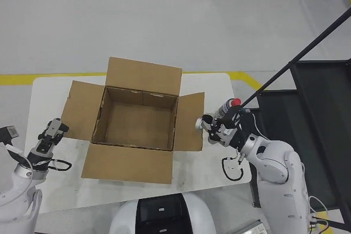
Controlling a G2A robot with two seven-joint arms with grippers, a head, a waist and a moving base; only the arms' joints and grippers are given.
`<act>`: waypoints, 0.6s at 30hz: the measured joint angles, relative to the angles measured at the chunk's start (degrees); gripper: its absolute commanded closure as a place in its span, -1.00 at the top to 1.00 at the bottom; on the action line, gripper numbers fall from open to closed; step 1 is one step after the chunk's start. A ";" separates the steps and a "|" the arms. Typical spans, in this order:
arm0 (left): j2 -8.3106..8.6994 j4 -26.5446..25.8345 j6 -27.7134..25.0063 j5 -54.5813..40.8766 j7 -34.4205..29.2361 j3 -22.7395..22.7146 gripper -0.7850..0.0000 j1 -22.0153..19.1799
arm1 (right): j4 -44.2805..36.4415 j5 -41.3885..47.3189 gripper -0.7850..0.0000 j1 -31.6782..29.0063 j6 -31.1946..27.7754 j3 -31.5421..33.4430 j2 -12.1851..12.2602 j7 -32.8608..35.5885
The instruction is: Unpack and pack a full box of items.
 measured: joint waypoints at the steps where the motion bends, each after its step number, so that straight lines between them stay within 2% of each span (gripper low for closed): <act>1: 0.00 0.00 0.00 0.00 0.00 0.00 1.00 0.00 | 0.00 0.00 -1.00 0.00 0.00 0.00 0.00 0.00; 6: 0.00 0.00 0.00 0.00 0.00 0.00 1.00 0.00 | -0.25 -0.58 -1.00 -0.35 0.08 0.40 0.13 -0.44; 8: 0.00 0.00 0.00 0.00 0.00 0.00 1.00 0.00 | -1.73 -2.64 -1.00 -1.76 -1.42 2.39 0.59 -1.31; 12: 0.00 0.00 0.00 0.00 0.00 0.00 1.00 0.00 | -5.08 -8.16 -1.00 -6.78 -7.03 8.12 1.51 -5.04; 15: 0.00 0.00 0.00 0.00 0.00 0.00 1.00 0.00 | -4.91 -11.38 -1.00 -10.21 -7.71 11.68 1.93 -7.42; 18: 0.00 0.00 0.00 0.00 0.00 0.00 1.00 0.00 | -3.50 -15.04 -1.00 -12.27 -7.51 12.22 2.28 -7.21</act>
